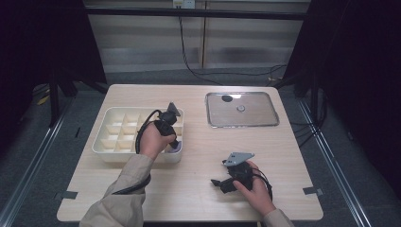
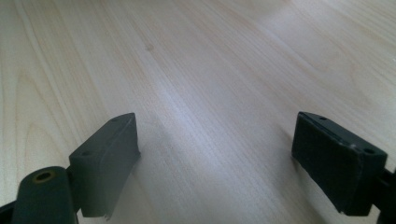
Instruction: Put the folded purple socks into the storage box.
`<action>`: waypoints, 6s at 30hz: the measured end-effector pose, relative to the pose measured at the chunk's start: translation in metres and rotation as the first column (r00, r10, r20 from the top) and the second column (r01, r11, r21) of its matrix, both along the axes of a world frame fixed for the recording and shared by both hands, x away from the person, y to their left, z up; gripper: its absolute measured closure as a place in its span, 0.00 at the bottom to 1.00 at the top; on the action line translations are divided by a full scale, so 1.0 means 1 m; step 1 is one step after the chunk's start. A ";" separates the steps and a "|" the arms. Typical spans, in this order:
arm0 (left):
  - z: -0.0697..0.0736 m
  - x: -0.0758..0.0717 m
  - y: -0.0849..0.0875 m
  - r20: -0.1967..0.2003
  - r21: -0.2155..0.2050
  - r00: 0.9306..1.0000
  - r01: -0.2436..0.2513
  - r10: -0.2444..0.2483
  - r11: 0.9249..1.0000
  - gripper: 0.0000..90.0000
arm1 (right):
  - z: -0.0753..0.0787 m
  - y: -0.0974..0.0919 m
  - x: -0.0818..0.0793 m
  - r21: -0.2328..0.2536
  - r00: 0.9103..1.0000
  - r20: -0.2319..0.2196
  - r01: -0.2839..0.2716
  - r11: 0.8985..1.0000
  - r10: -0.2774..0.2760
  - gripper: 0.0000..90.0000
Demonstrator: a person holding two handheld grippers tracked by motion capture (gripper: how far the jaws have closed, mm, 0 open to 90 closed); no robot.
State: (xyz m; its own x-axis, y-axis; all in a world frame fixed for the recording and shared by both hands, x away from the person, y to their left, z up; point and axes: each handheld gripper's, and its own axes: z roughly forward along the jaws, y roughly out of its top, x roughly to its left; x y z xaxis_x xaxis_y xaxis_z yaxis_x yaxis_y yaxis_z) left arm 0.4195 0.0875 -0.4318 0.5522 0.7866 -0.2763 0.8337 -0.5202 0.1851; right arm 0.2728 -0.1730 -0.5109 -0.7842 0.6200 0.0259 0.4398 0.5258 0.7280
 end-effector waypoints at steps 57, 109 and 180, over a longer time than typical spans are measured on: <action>0.024 -0.010 0.013 0.065 -0.069 0.998 0.000 0.004 0.998 0.83 | 0.000 0.000 0.000 0.001 1.000 -0.001 0.002 1.000 -0.002 0.16; 0.048 -0.014 0.020 0.107 -0.054 0.994 0.009 -0.003 0.998 0.33 | 0.000 0.000 0.000 0.003 1.000 -0.002 0.000 1.000 0.000 0.16; 0.045 -0.064 0.076 0.135 -0.126 0.990 0.066 -0.049 0.990 0.26 | 0.000 0.000 0.000 0.003 1.000 -0.007 -0.002 1.000 0.002 0.16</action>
